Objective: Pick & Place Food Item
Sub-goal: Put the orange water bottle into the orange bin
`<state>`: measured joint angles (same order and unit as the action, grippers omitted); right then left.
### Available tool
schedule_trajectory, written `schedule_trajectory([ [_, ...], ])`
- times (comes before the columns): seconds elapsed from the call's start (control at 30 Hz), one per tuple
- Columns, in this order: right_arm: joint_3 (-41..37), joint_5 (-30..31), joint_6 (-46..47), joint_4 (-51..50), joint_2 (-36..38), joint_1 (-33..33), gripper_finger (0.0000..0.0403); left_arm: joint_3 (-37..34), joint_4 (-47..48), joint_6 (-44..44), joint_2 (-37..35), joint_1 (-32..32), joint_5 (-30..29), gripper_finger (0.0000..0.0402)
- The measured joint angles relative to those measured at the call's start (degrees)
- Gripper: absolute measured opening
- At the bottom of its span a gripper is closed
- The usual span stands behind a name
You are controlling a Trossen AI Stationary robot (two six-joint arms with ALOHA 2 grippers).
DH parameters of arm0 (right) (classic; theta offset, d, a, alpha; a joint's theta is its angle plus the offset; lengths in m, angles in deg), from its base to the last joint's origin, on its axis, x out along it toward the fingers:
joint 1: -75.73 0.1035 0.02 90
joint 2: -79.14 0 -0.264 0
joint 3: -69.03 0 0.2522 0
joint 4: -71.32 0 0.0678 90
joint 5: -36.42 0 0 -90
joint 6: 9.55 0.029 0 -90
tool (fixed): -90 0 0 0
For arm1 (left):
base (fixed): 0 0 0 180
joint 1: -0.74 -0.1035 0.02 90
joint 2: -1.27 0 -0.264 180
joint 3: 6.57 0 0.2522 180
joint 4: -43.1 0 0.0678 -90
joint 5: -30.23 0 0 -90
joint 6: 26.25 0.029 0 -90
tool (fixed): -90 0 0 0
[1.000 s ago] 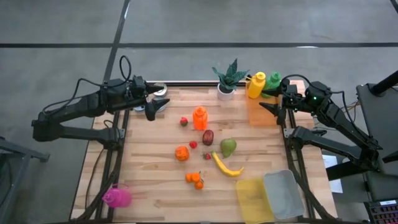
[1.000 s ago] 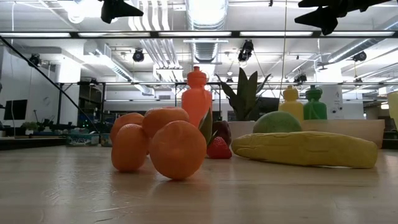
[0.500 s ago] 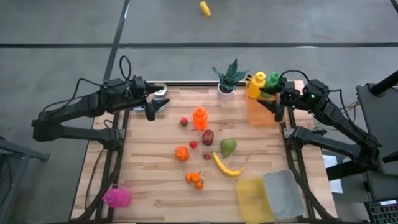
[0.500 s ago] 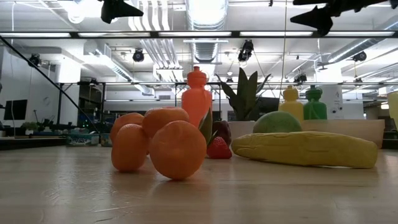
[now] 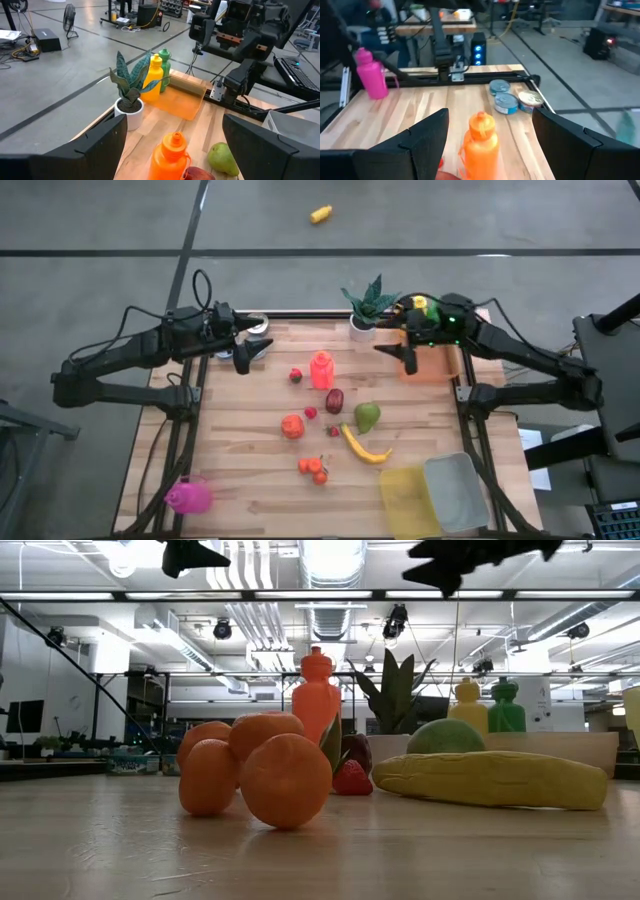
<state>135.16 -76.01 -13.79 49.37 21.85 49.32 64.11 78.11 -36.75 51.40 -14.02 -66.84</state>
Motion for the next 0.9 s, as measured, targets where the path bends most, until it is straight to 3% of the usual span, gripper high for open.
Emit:
schedule_trajectory([
  [0.43, 16.38, 0.29, -4.61, -5.93, -22.31, 5.68, 0.0286, 0.00, 0.05, -0.02, 0.00, 0.00, 0.00, 0.0332],
  [0.7, 25.91, 0.34, -8.14, -15.98, -31.82, 7.38, 0.0286, 0.00, 0.09, -0.02, 0.00, 0.02, 0.00, 0.0332],
  [0.9, 27.06, 0.62, -8.39, -17.56, -36.13, 7.32, 0.0286, 0.00, 0.13, -0.02, 0.00, 0.00, 0.00, 0.0332],
])
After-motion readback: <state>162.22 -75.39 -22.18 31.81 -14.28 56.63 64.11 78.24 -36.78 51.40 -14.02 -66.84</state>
